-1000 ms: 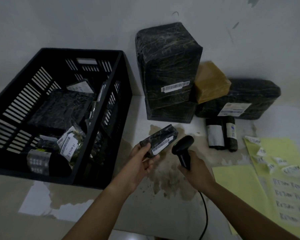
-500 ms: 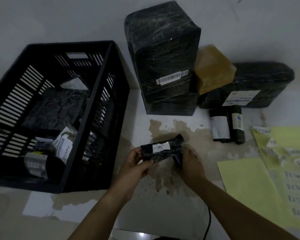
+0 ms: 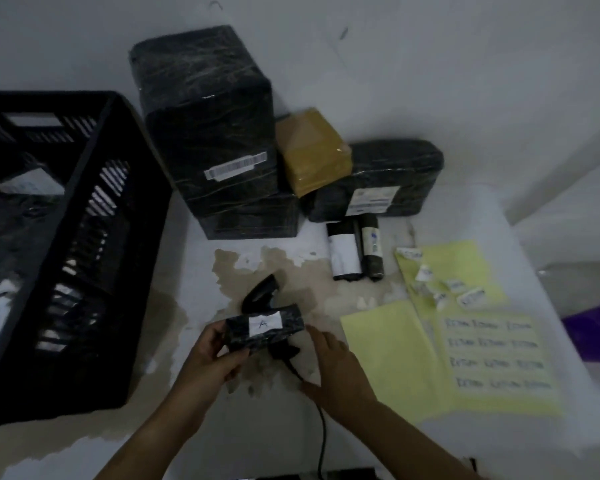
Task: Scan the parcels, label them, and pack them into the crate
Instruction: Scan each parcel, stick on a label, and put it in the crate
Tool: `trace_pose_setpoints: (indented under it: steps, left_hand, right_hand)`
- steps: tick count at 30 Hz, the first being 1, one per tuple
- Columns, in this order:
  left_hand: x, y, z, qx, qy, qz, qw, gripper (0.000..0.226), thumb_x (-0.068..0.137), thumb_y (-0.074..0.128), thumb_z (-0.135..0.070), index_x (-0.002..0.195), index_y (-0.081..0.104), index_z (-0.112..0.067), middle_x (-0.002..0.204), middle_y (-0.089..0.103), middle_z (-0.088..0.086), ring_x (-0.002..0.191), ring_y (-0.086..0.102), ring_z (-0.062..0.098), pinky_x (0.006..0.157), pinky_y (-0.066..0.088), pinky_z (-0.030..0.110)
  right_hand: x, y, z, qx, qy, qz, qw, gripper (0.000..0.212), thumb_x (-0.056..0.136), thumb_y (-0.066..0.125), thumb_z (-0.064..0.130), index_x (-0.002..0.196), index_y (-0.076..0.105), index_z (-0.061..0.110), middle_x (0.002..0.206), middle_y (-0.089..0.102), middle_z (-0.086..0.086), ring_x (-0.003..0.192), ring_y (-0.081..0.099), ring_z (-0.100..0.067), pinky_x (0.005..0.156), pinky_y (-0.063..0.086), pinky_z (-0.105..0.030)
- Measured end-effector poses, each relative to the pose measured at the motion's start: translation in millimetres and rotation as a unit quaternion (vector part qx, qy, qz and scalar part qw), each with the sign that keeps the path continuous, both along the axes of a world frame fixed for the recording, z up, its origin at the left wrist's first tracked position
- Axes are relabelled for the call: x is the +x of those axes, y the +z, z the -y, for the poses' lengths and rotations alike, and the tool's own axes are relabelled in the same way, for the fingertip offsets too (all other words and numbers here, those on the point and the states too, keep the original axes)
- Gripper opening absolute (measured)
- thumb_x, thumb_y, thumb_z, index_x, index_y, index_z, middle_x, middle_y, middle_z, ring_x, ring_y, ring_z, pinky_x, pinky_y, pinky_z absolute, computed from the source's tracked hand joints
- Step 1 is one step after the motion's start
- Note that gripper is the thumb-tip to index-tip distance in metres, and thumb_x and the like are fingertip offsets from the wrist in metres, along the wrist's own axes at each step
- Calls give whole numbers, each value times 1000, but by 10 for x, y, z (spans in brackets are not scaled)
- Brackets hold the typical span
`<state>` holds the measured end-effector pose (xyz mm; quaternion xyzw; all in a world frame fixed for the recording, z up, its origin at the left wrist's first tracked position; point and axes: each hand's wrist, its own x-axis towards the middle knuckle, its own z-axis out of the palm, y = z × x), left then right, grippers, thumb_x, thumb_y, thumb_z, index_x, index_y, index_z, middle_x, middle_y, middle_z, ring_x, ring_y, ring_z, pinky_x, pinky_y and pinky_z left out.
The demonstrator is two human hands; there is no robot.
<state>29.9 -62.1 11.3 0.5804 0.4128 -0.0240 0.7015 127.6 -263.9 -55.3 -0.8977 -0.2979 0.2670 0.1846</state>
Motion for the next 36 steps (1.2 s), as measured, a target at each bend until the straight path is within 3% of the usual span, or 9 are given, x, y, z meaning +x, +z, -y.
trace_pose_setpoints:
  steps: [3, 7, 15, 22, 30, 36]
  left_hand:
    - [124, -50, 270, -5, -10, -11, 1000, 36, 97, 61, 1, 120, 61, -25, 122, 69, -4, 97, 64, 19, 73, 50, 31]
    - [310, -86, 675, -33, -20, -21, 999, 36, 97, 62, 0, 121, 60, -27, 125, 68, -1, 106, 63, 20, 80, 49, 34]
    - [784, 34, 1390, 4, 0, 0, 1000, 39, 94, 61, 5, 115, 62, -29, 119, 68, -1, 108, 64, 21, 81, 53, 32]
    - [1202, 168, 1828, 29, 47, 32, 998, 44, 94, 58, 11, 106, 62, -31, 109, 69, -12, 94, 65, 8, 76, 53, 26]
    - [1391, 183, 2014, -2, 86, 23, 996, 41, 95, 58, 8, 118, 64, -25, 112, 76, -7, 107, 69, 14, 83, 51, 27]
    - [1469, 205, 1978, 12, 105, 15, 994, 42, 95, 56, 8, 121, 63, -25, 115, 75, -7, 114, 65, 18, 85, 50, 31]
  right_hand:
    - [40, 103, 454, 6, -15, -6, 1000, 88, 88, 58, 55, 156, 7, 30, 148, 33, 5, 129, 42, -21, 100, 42, -34]
    - [139, 198, 1052, 31, -52, -15, 998, 77, 91, 55, 52, 154, 15, 32, 148, 36, 9, 129, 42, -15, 101, 41, -29]
    - [1209, 274, 1890, 112, -181, 40, 976, 46, 89, 69, 29, 132, 55, 21, 130, 58, 2, 108, 56, -15, 92, 47, -32]
    - [2439, 104, 1836, 152, -244, 31, 957, 33, 92, 65, 21, 123, 60, 14, 121, 63, -2, 97, 61, -20, 83, 45, -27]
    - [3058, -297, 1605, 71, -205, 25, 976, 31, 95, 54, 13, 125, 59, 10, 124, 61, -11, 109, 60, -29, 90, 50, -37]
    - [3159, -386, 1482, 41, -206, 32, 977, 19, 93, 60, 22, 110, 66, 15, 116, 57, -11, 100, 61, -31, 80, 54, -38]
